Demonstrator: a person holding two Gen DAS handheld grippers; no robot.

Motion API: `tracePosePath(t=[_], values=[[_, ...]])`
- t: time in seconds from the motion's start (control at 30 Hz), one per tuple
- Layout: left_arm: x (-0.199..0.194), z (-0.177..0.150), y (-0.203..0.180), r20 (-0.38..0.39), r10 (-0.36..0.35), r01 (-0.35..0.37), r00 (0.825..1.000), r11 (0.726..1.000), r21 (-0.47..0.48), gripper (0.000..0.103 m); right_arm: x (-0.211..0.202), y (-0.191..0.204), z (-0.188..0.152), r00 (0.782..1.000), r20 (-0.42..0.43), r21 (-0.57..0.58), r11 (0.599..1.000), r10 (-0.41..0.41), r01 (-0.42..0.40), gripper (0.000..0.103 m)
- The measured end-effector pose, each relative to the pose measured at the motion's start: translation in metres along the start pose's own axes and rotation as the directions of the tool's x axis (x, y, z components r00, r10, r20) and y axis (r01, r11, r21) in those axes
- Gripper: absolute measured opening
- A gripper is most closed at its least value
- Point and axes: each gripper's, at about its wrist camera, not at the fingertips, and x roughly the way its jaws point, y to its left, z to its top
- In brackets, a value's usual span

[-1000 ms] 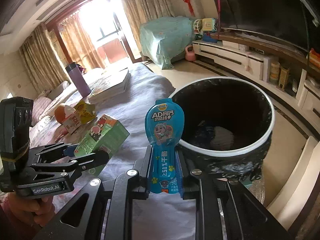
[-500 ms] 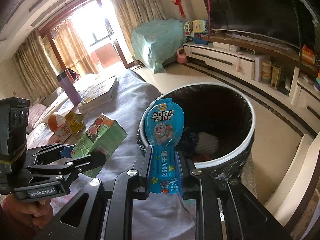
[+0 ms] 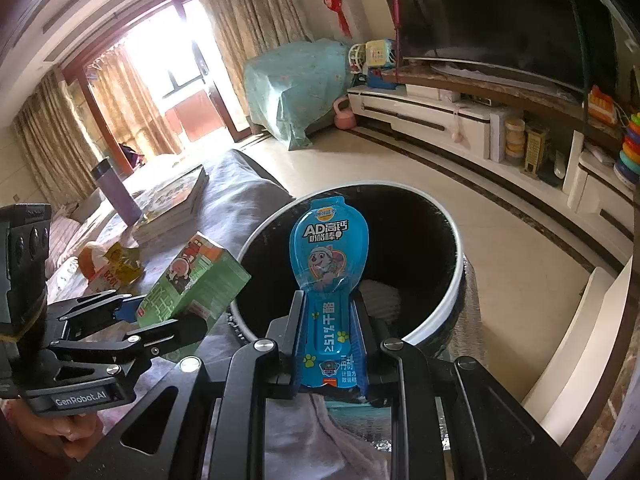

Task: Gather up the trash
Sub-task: 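Carry green carton and blue candy toy with both tools over the bin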

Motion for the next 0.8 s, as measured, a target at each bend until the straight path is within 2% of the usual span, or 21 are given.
tracePosePath(t=[0.8], values=[[0.043, 0.038, -0.009, -0.04, 0.013, -0.012, 0.999, 0.999, 0.033, 0.048, 0.021, -0.028, 0.017, 0.998, -0.054, 0.023, 0.999, -0.031, 0.033, 0.02]])
